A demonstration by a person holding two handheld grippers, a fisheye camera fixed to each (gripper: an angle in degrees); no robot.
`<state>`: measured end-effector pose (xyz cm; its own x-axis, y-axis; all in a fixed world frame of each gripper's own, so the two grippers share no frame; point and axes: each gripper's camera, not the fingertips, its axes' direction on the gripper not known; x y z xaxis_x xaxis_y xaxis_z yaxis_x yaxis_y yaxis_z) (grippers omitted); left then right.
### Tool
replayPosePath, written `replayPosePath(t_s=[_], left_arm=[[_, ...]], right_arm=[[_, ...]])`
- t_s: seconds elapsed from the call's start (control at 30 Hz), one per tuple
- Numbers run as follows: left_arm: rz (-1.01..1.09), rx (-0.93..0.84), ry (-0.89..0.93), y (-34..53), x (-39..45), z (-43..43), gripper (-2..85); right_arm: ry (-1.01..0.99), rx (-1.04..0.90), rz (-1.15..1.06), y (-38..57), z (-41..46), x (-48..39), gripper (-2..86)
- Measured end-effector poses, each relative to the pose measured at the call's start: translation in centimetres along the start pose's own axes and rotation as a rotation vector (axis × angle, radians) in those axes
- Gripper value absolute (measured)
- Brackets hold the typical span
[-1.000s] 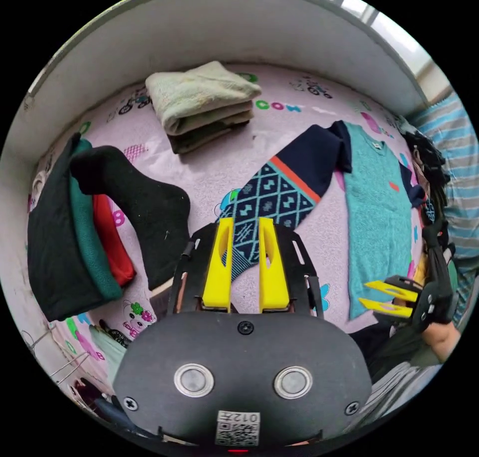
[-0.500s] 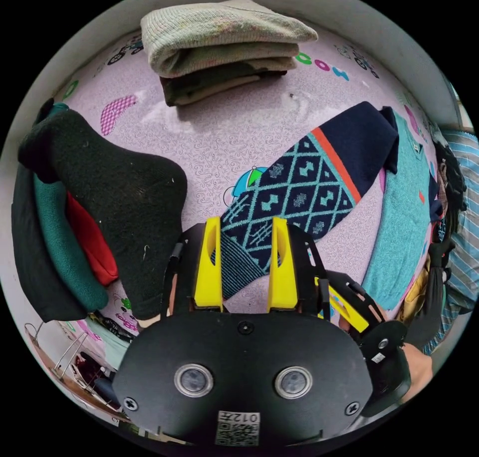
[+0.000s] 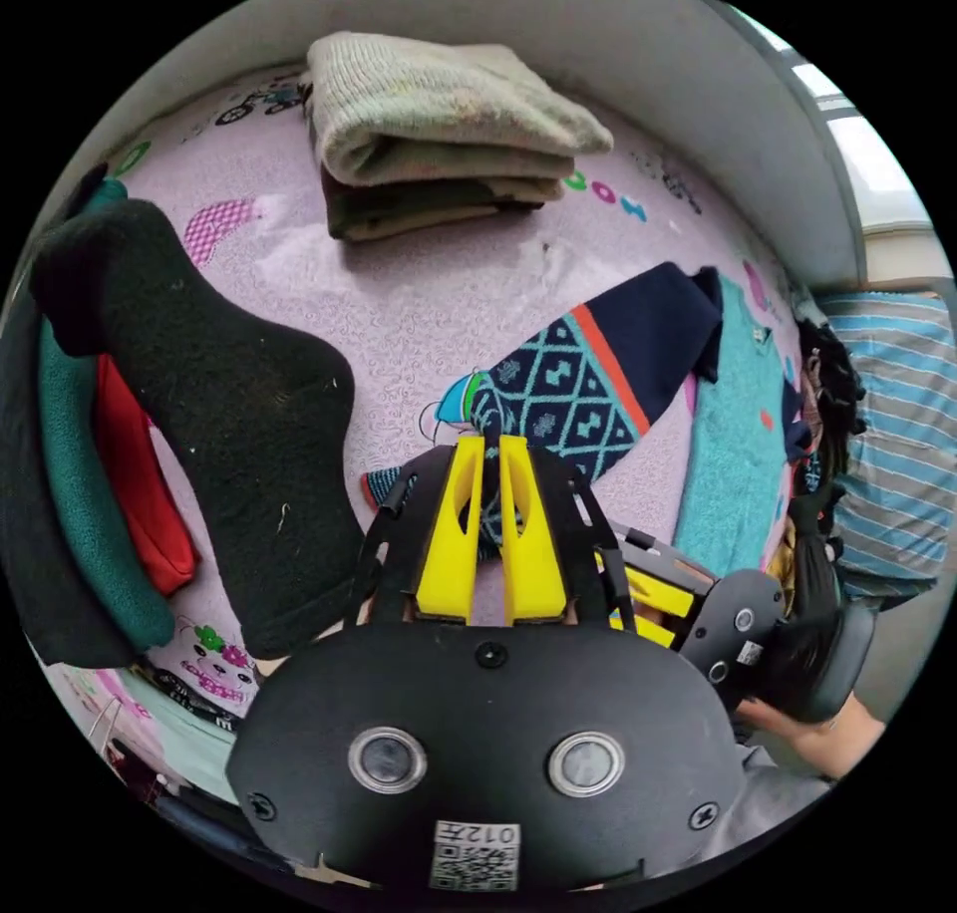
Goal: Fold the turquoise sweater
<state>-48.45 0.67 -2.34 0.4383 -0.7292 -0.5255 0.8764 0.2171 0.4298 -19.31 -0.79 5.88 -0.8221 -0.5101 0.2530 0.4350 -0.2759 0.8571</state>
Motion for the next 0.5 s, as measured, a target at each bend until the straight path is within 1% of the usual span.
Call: replayPosePath(t_s=[0.03, 0.07, 0.13, 0.23, 0.33, 0.5], left_arm=[[0.002, 0.061, 0.055, 0.4, -0.5, -1.5, 1.8], [0.000, 0.088, 0.078, 0.5, -0.7, -2.4, 1.7], [0.007, 0.214, 0.140, 1.4, -1.1, -5.8, 1.4], [0.020, 0.330, 0.169, 2.4, -1.0, -9.9, 1.2], [0.053, 0.366, 0.166, 2.3, -0.3, -12.8, 1.1], [0.133, 0.310, 0.151, 0.1, 3.1, -16.0, 1.3]], right_arm=[[-0.020, 0.039, 0.035, 0.2, -1.3, 0.8, -0.4], [-0.044, 0.080, 0.063, 0.2, -2.7, 1.6, -0.5], [-0.093, 0.138, 0.107, 0.1, -4.9, 2.8, -0.5], [-0.144, 0.217, 0.126, -0.2, -8.2, 4.1, -0.5], [-0.122, 0.259, 0.087, 0.0, -11.0, 4.7, -0.5], [-0.125, 0.329, 0.092, 1.9, -15.1, 7.5, -0.4]])
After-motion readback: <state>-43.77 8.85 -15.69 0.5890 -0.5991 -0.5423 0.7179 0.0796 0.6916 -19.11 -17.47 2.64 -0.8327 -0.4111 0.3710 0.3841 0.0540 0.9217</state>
